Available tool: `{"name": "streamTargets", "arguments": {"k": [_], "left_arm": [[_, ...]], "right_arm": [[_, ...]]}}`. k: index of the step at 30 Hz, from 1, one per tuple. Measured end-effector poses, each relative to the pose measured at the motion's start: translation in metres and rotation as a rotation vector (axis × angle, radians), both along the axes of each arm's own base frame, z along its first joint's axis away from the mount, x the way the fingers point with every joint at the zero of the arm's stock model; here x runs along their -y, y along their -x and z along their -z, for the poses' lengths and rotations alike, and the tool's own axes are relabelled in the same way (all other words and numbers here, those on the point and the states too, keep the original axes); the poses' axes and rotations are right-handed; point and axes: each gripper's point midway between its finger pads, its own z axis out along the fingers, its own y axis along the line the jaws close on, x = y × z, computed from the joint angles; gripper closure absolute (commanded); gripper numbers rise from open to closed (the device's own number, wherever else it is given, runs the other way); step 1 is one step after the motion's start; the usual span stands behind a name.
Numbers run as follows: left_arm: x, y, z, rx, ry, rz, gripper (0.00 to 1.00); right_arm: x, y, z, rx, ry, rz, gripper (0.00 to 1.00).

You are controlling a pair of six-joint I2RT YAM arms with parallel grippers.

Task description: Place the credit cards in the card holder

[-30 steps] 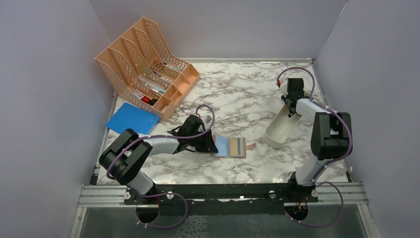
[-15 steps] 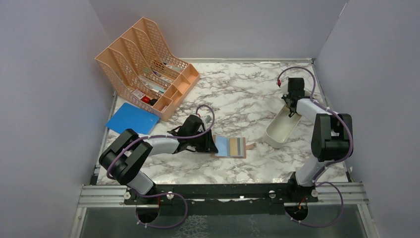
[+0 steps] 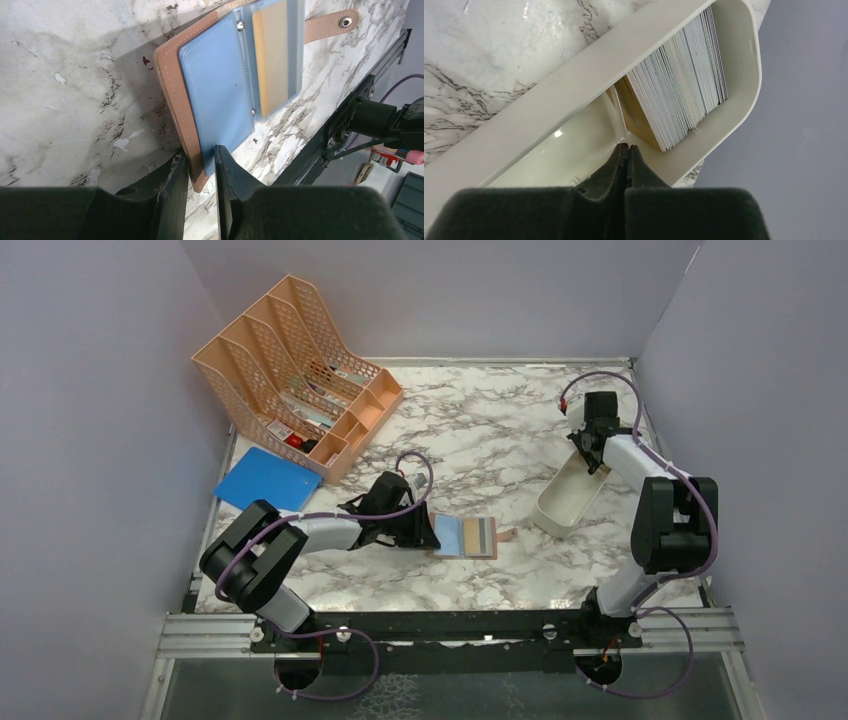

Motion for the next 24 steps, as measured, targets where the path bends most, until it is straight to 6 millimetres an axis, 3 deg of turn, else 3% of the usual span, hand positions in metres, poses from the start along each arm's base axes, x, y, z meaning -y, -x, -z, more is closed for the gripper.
{"name": "streamTargets", "arguments": {"k": [5,11,17,24], "left_arm": [[-0.001,0.003,0.0,-0.01,-0.003,0.005,0.72],[0.0,0.006,-0.001,-0.023,0.009,0.013,0.7],[0.002,0.008,-0.004,-0.04,0.026,0.018,0.66],[0.004,0.007,-0.013,-0.026,0.049,0.007,0.66]], "right_arm": [[-0.004,0.002,-0.018,0.015,-0.036,0.012,0.99],[-0.005,-0.005,-0.067,0.107,-0.067,0.058,0.99],[-0.007,-0.009,-0.103,0.179,-0.124,0.137,0.99],[-0.033,-0.009,-0.138,0.304,-0.328,0.186,0.99]]}}
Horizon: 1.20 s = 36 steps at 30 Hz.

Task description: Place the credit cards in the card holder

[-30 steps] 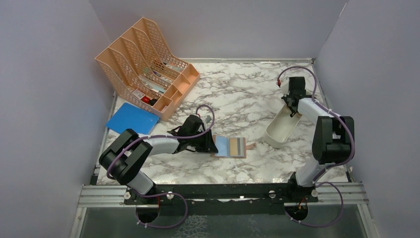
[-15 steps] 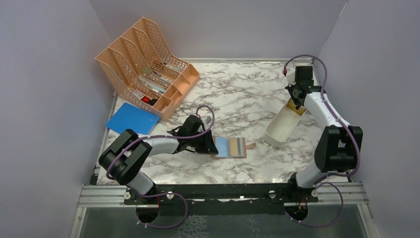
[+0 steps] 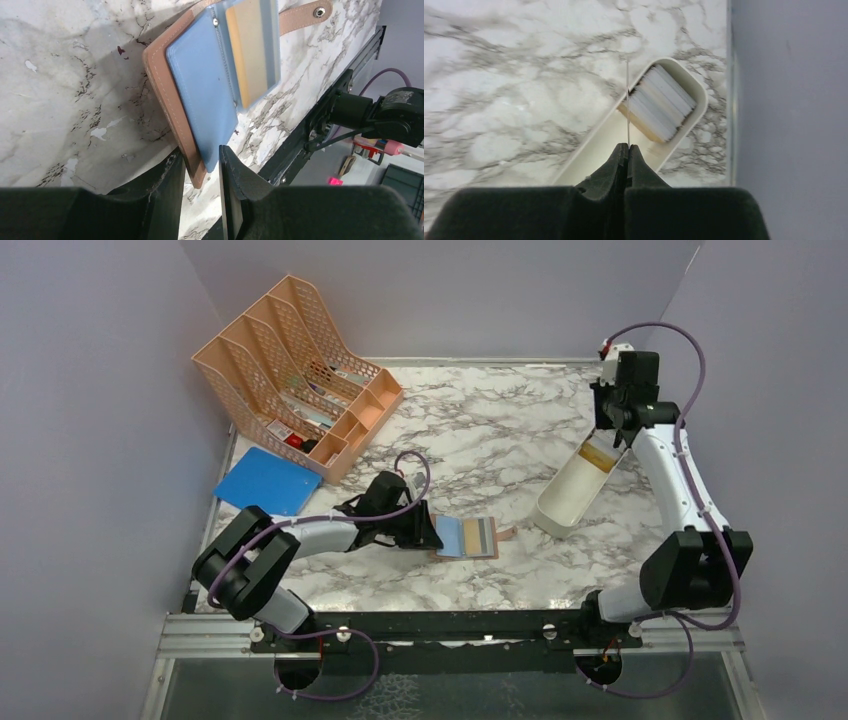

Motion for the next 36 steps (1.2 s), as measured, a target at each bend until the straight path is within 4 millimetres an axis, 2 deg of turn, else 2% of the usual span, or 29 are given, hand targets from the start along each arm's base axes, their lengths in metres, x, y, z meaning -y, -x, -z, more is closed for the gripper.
{"name": "streamTargets", "arguments": {"k": [2,6,9,11,14,18,21,24,30,36], "left_arm": [[0.0,0.0,-0.002,0.004,0.002,-0.003,0.66],[-0.002,-0.001,-0.005,0.011,-0.004,-0.014,0.66],[-0.004,-0.003,-0.009,0.028,-0.005,-0.026,0.71],[-0.004,-0.005,-0.012,0.041,-0.005,-0.034,0.72],[-0.006,-0.006,-0.012,0.048,-0.011,-0.044,0.72],[-0.009,-0.004,-0.008,0.041,-0.024,-0.05,0.73],[-0.011,-0.002,-0.003,0.029,-0.032,-0.054,0.79],[-0.013,0.0,0.0,0.019,-0.037,-0.058,0.88],[-0.013,0.001,0.003,0.011,-0.035,-0.065,1.0],[-0.014,0.002,0.009,0.0,-0.037,-0.071,1.0]], "right_arm": [[-0.014,0.002,-0.013,0.048,-0.083,-0.016,0.99],[-0.057,0.011,-0.035,0.134,-0.309,-0.12,0.99],[-0.088,0.02,-0.031,0.127,-0.476,-0.191,0.99],[-0.107,0.026,-0.021,0.093,-0.582,-0.227,0.99],[-0.135,0.042,0.005,-0.001,-0.707,-0.271,0.99],[-0.182,0.072,0.038,-0.129,-0.787,-0.347,0.99],[-0.21,0.102,0.058,-0.202,-0.846,-0.398,0.99],[-0.226,0.127,0.075,-0.252,-0.901,-0.412,0.99],[-0.255,0.163,0.104,-0.333,-0.983,-0.424,0.99],[-0.271,0.185,0.123,-0.384,-1.047,-0.406,0.99]]}}
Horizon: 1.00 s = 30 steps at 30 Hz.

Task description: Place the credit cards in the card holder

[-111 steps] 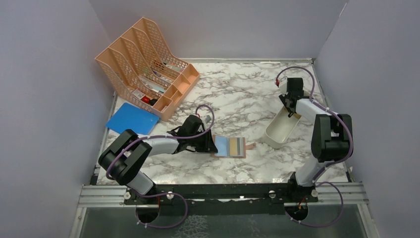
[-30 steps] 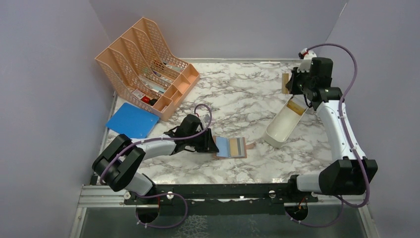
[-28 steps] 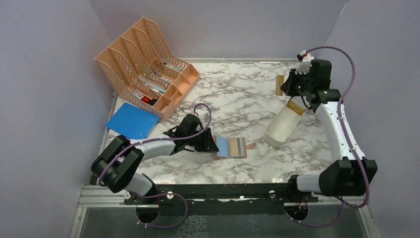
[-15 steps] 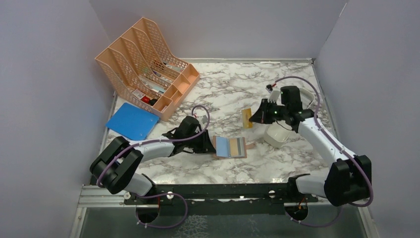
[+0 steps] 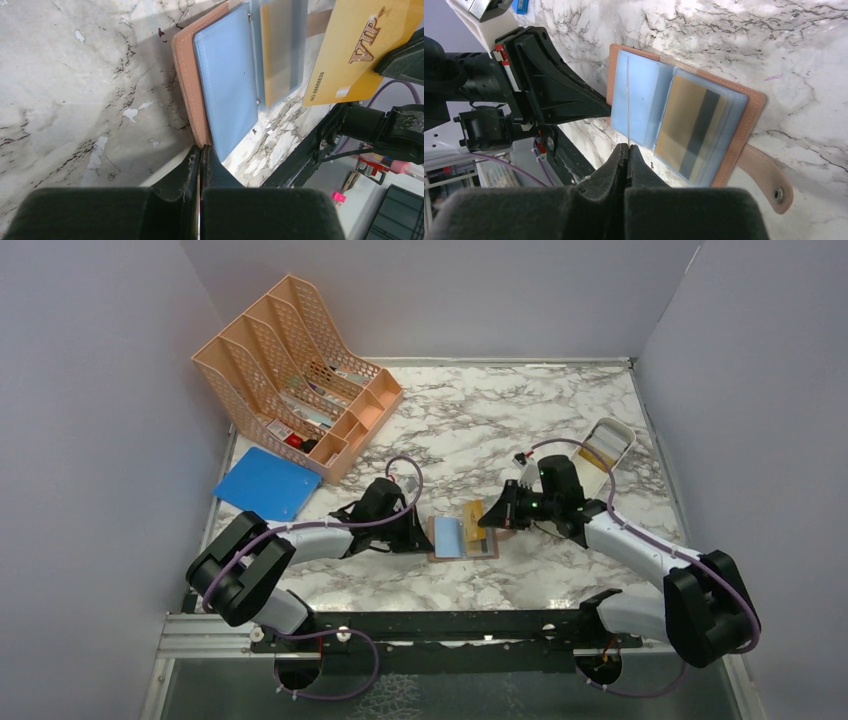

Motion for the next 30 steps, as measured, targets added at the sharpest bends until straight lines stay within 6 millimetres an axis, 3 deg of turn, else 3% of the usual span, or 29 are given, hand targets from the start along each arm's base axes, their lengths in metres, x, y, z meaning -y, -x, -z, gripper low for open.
{"name": "streamTargets", "arguments": {"k": [7,20,30], "left_arm": [[-0.001,0.002,0.004,-0.003,0.006,-0.007,1.0],[-0.002,0.004,0.01,-0.005,0.013,-0.011,1.0],[-0.002,0.004,0.01,-0.004,0.018,-0.013,1.0]], "right_arm": [[-0.007,0.001,0.006,0.0,-0.02,0.028,0.99],[-0.013,0.007,0.04,-0.075,-0.013,0.057,0.99],[-0.017,0.012,0.05,-0.095,-0.011,0.053,0.99]]}}
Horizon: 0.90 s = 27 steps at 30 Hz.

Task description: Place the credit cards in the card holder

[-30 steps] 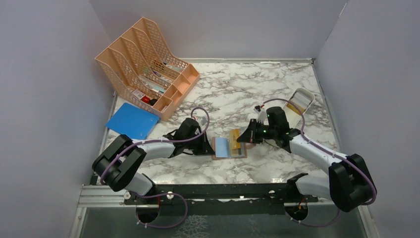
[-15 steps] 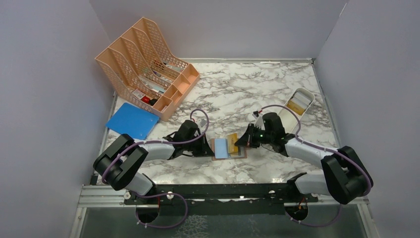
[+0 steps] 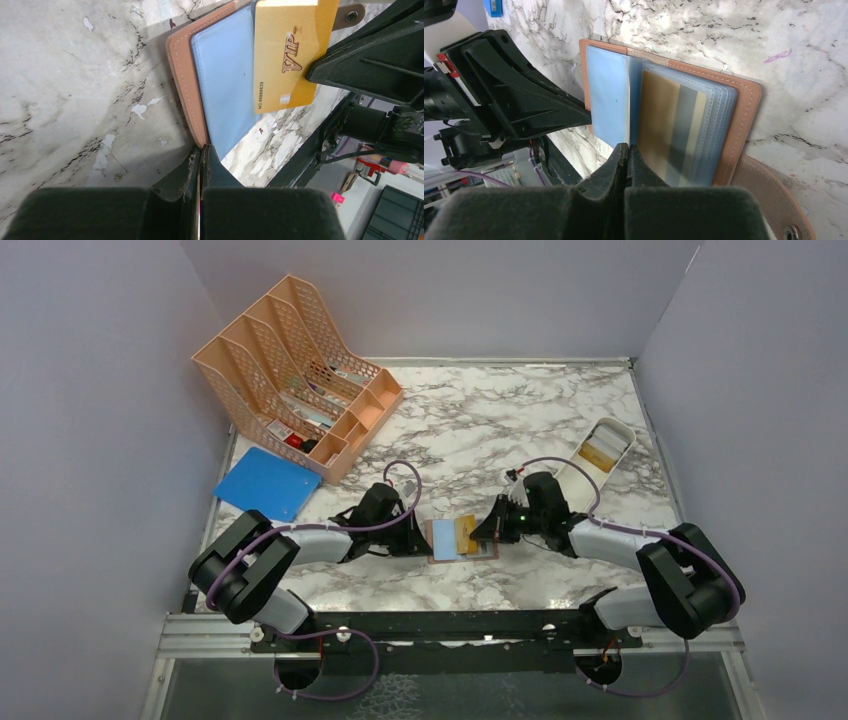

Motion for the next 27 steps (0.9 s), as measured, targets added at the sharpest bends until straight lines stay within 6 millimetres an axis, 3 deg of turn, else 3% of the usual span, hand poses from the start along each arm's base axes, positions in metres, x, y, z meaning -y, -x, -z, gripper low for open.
{"name": "streamTargets", "arguments": {"k": [20,27], "left_arm": [[0.0,0.0,0.0,-0.001,0.006,-0.005,1.0],[0.0,0.0,0.0,-0.001,0.006,-0.005,1.0]], "right_arm": [[0.001,0.005,0.015,-0.036,0.017,-0.001,0.96],[-0.008,0.007,0.016,-0.039,0.014,-0.026,0.86]]}}
